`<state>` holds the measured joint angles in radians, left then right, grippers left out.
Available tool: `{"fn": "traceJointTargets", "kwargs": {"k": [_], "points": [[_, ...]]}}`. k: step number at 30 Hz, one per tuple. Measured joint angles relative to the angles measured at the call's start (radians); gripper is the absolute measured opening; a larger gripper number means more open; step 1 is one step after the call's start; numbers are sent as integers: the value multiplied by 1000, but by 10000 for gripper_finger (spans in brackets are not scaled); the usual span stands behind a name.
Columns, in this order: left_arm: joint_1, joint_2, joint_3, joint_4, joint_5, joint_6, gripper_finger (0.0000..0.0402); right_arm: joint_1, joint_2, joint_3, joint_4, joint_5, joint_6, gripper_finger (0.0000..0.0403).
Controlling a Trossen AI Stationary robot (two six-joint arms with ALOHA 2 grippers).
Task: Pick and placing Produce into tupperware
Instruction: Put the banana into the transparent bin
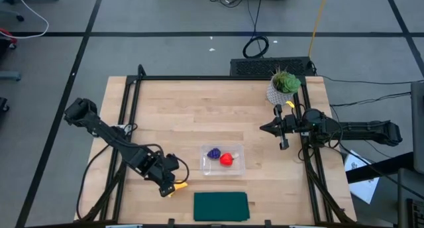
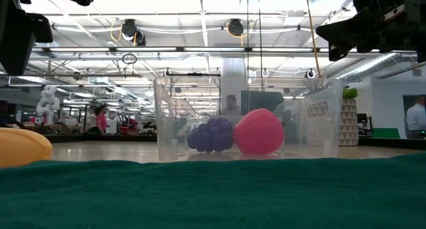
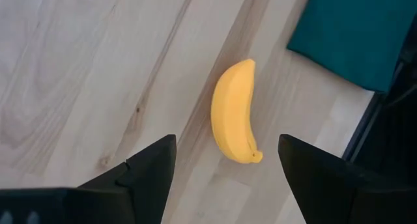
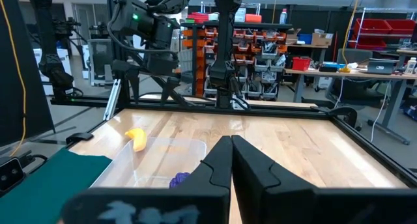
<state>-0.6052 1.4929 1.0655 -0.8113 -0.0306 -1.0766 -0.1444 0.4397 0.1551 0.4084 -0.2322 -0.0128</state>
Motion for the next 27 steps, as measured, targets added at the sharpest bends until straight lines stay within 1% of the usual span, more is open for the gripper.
{"fn": "traceJointTargets", "kwargs": {"k": [8, 16, 21, 27], "points": [[2, 0, -49, 35, -3, -13, 281, 0, 0, 0, 0, 0, 1, 0], [6, 0, -94, 129, -4, -2, 321, 0, 0, 0, 0, 0, 5, 0], [6, 0, -121, 140, 4, -1, 349, 0, 0, 0, 0, 0, 9, 0], [7, 0, -125, 151, 3, 21, 366, 0, 0, 0, 0, 0, 9, 0]]}}
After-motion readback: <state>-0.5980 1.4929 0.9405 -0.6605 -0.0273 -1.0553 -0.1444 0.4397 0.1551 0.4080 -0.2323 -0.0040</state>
